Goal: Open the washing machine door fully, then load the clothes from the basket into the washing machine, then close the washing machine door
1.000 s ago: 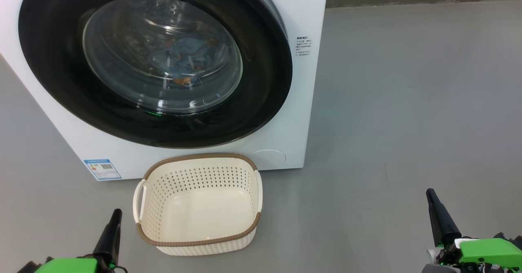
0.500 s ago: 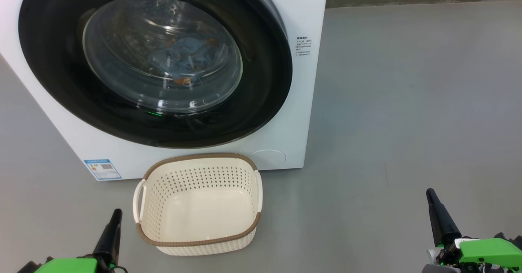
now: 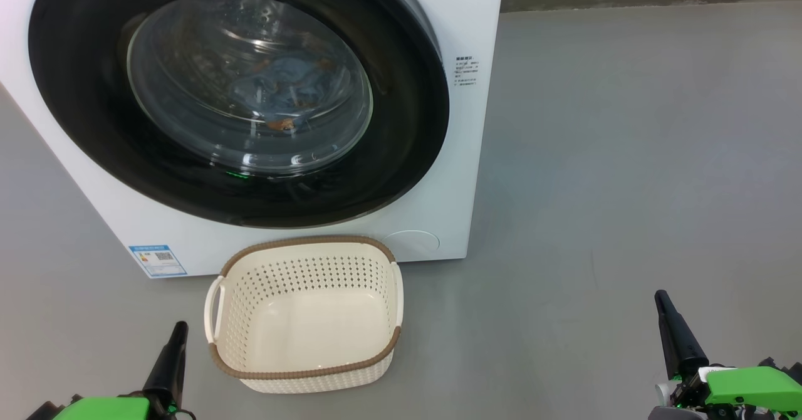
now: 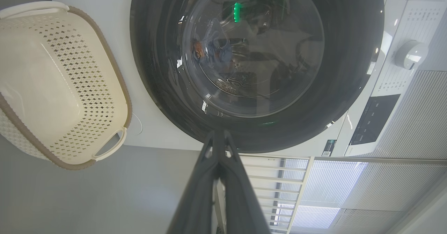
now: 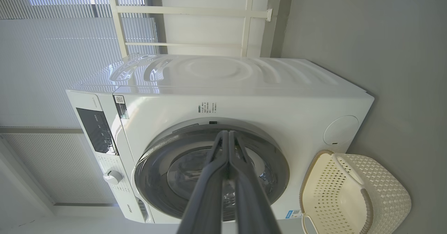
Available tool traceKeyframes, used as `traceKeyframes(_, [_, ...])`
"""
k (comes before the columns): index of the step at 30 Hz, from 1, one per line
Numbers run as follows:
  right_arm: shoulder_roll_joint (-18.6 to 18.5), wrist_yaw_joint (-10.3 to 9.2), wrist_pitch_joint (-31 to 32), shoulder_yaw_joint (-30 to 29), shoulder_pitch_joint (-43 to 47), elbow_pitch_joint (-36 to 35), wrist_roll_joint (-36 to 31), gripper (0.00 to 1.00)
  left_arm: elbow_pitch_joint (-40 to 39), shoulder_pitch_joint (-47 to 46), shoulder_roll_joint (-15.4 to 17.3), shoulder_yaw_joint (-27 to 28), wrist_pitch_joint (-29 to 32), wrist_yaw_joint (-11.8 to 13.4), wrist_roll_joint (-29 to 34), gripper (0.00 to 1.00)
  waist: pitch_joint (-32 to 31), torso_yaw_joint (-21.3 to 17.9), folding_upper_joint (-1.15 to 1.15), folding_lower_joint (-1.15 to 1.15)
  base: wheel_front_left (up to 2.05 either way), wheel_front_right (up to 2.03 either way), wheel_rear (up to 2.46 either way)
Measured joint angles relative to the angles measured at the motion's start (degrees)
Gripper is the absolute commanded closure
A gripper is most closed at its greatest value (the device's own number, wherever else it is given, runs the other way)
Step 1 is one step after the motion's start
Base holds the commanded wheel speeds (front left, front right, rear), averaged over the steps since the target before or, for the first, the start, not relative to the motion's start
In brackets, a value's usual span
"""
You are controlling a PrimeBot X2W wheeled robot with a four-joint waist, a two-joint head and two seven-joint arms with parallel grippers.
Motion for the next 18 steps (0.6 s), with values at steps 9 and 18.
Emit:
traceKeyframes(9, [0.0,0.0,0.0,0.0,0.0,0.0,0.0,1.0,0.0,0.0,-0.02,0.04,0.01,0.0,0.01,1.0,0.0,0.0,0.0,0.0,0.0,0.0,0.0])
traceKeyframes(18, [0.0,0.0,0.0,0.0,0.0,0.0,0.0,1.0,0.0,0.0,-0.04,0.08,0.01,0.0,0.01,1.0,0.0,0.0,0.0,0.0,0.0,0.0,0.0])
